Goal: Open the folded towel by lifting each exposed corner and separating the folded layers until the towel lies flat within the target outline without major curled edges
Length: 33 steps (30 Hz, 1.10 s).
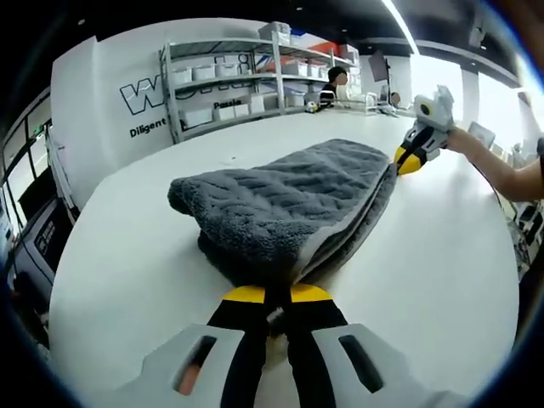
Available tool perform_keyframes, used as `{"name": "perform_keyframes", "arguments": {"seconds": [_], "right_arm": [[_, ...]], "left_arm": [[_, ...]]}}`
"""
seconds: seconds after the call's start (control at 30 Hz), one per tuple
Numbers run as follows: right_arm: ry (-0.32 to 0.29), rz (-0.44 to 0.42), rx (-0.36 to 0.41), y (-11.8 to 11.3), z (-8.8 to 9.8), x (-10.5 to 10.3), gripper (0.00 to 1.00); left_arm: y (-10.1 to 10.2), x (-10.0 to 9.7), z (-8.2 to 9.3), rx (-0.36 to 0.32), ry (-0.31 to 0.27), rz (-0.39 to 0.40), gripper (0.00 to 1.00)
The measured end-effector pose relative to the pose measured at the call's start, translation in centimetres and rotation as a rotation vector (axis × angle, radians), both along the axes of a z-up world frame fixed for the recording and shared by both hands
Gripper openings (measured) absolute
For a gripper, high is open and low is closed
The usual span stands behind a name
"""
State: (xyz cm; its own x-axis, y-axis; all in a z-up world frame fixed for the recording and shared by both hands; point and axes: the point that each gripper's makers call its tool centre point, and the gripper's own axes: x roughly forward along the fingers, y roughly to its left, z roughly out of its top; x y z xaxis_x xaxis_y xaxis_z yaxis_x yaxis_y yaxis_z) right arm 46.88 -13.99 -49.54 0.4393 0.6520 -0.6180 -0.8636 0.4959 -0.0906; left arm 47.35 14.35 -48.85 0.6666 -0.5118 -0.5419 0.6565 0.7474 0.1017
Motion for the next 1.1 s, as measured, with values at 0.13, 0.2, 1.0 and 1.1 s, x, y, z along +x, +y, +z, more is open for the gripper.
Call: {"name": "perform_keyframes", "arguments": {"seconds": [0.13,0.2,1.0,1.1], "right_arm": [[0.005,0.007,-0.014,-0.3,-0.1,-0.8,0.04],[0.009,0.013,-0.020,-0.4,-0.2,-1.5,0.04],[0.054,0.056,-0.055,-1.5,-0.4,-7.1,0.04],[0.060,0.065,-0.056,-1.5,-0.3,-7.6,0.04]], "left_arm": [[-0.5,-1.2,-0.1,0.020,0.002,-0.040,0.05],[-0.6,-1.7,0.0,0.021,0.005,-0.053,0.06],[-1.7,-6.2,-0.1,0.011,0.031,-0.120,0.06],[-1.7,-6.5,-0.1,0.013,0.033,-0.125,0.06]]}}
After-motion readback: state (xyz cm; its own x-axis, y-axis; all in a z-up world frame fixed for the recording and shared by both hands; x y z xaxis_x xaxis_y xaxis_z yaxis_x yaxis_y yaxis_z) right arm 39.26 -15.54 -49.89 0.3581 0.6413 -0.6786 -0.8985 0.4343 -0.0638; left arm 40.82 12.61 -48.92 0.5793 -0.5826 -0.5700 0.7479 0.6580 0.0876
